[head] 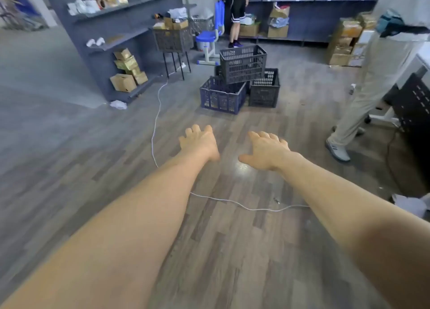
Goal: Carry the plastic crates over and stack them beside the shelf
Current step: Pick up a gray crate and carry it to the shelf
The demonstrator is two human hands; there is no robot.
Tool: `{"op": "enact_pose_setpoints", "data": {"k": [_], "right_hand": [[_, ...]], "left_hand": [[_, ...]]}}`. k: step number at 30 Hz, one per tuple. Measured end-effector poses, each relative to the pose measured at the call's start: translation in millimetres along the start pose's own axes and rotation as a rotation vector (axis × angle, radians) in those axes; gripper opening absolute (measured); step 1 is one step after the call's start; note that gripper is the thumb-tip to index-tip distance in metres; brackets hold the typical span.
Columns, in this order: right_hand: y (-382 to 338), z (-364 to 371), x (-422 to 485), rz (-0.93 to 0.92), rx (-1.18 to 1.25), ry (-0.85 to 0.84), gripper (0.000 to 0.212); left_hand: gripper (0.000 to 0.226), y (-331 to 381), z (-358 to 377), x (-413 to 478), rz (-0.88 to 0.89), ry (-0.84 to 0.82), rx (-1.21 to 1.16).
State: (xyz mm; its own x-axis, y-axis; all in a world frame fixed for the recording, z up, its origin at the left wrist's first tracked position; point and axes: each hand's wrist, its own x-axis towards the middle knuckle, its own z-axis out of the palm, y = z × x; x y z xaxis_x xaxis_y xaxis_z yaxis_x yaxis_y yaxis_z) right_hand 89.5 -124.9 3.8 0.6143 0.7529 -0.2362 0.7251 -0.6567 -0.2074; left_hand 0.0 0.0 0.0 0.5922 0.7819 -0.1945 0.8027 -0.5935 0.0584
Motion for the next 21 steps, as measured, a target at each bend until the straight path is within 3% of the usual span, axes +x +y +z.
{"op": "enact_pose_setpoints", "data": {"k": [12, 21], "right_hand": [[38.2, -10.1, 53.5, 0.063, -0.06, -0.009, 0.067], [97.0, -38.6, 149.4, 0.029, -0.066, -0.021, 0.066]], "left_hand": [[0.068, 47.0, 6.3, 62.7, 0.106, 0.012, 0.122], [0.073, 122.3, -1.9, 152.0, 0.138, 0.008, 0.194]]}}
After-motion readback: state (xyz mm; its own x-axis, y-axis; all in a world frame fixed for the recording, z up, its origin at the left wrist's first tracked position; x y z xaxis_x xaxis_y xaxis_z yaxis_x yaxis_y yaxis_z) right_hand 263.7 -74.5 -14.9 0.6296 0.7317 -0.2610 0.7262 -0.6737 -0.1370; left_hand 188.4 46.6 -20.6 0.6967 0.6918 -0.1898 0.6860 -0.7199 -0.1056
